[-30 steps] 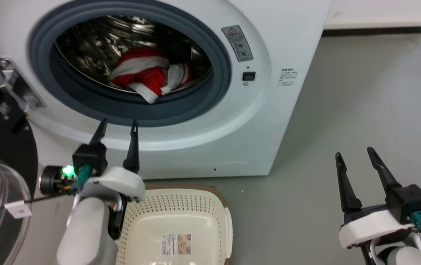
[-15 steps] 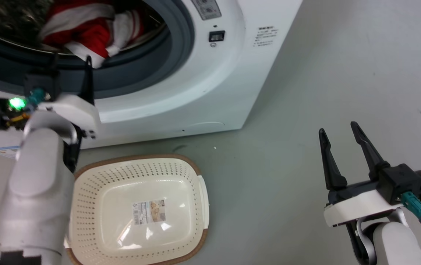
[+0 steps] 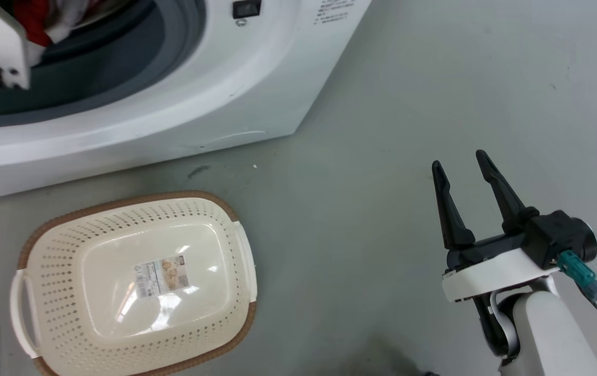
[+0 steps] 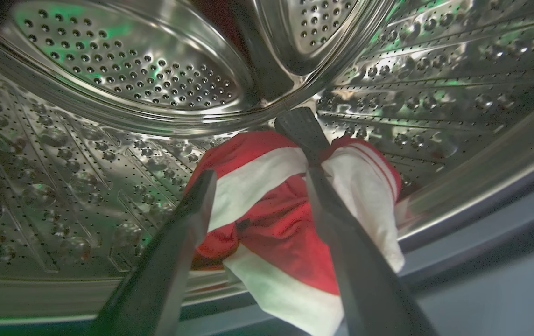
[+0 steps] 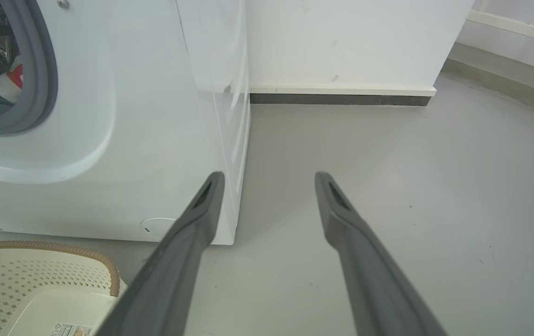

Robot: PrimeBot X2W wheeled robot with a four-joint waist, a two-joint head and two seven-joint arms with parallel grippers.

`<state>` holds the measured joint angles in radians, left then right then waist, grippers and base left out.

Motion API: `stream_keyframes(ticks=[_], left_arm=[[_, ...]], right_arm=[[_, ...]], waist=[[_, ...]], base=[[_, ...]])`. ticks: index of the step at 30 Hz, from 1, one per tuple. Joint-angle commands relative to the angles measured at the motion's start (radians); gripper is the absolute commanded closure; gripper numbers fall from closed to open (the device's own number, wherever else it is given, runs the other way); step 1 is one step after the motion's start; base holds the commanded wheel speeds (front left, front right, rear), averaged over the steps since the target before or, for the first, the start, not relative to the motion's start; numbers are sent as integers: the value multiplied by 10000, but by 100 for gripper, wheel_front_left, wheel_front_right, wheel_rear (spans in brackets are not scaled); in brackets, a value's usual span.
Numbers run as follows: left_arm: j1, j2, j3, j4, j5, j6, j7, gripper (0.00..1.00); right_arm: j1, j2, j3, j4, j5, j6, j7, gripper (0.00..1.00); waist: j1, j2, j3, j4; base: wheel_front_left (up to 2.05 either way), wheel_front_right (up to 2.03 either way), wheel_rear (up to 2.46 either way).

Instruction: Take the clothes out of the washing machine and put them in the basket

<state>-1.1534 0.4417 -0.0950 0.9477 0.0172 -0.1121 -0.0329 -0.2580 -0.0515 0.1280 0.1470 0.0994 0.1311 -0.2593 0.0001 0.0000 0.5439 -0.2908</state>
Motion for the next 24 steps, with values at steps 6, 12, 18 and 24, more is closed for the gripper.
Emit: stream_keyframes(ticks=[6, 12, 18, 24], left_arm=[[-1700, 495, -890, 455, 430, -148, 1870, 0], [-2649, 787, -1555, 830, 299, -184, 3381, 0], [-3255, 1151, -2208, 1291, -327, -178, 5263, 0], [-3281, 1411, -2233, 1213, -775, -180, 6234, 100]], right_arm=[[-495, 28, 221, -65, 461, -8, -69, 0], [-633, 25, 377, -162, 698, -8, -65, 0], [-728, 25, 486, -198, 794, -8, -65, 0], [-768, 25, 536, -251, 872, -8, -65, 0]], waist=[[-1, 0, 1095, -656], [-1, 0, 1586, -885], [-1, 0, 1929, -1081], [-1, 0, 2100, -1134]], base=[[0, 0, 0], [0, 0, 0], [0, 0, 0], [0, 0, 0]])
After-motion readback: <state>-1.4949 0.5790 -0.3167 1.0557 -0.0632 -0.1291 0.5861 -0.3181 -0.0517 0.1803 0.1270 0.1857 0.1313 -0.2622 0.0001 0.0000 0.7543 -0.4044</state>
